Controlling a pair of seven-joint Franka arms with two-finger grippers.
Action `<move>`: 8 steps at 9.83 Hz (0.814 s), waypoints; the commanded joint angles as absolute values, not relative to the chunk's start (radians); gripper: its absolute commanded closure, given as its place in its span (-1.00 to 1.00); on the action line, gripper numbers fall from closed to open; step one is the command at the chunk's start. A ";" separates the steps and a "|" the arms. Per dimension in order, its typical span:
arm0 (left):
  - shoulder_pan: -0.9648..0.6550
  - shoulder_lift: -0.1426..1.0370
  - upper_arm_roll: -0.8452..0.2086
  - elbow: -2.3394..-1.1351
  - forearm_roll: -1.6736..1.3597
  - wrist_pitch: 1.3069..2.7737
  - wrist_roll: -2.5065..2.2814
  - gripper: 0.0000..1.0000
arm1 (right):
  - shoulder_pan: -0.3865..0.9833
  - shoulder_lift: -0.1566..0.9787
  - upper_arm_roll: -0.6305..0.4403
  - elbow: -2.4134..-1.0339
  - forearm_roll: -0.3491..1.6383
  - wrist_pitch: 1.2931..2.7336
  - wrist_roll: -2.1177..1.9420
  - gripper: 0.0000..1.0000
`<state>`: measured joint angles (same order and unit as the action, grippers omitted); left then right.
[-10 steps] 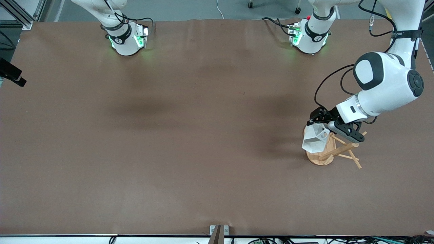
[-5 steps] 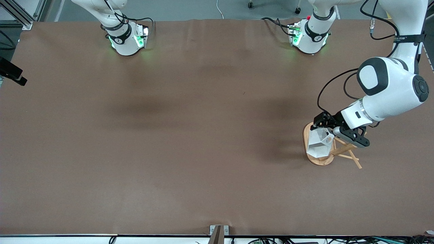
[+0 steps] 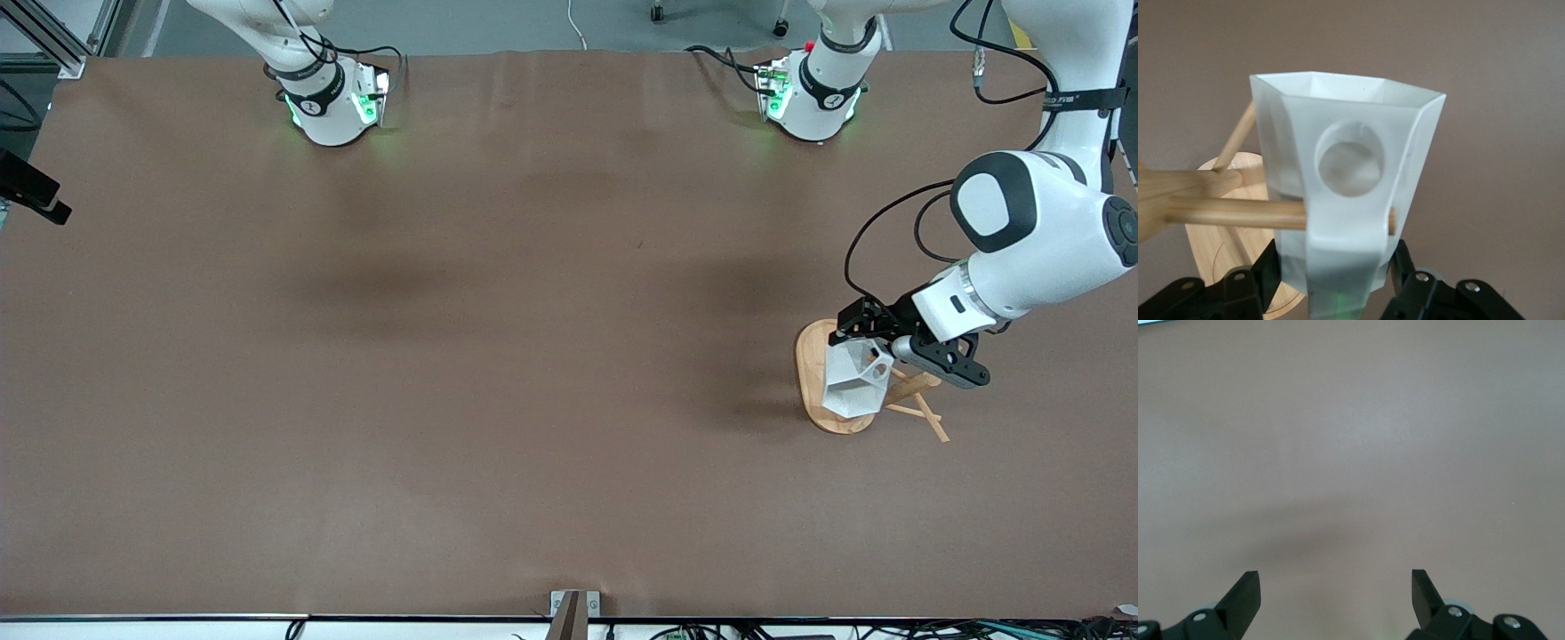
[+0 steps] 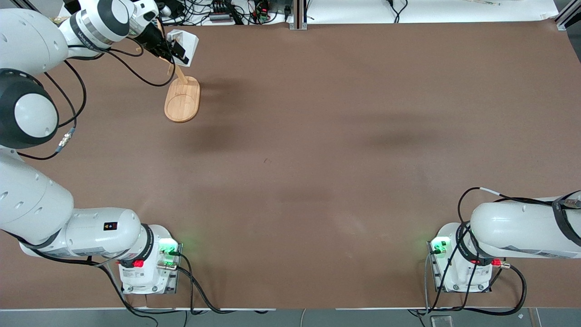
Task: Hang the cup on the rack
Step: 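Lower the cup with the left gripper, hole onto a rack peg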
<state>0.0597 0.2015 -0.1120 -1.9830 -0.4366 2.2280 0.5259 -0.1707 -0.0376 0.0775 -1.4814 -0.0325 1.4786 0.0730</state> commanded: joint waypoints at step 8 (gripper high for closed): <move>0.061 0.217 -0.100 -1.934 -0.414 2.085 0.321 -1.00 | -0.178 -0.038 0.083 -1.482 -0.048 1.473 0.069 -1.00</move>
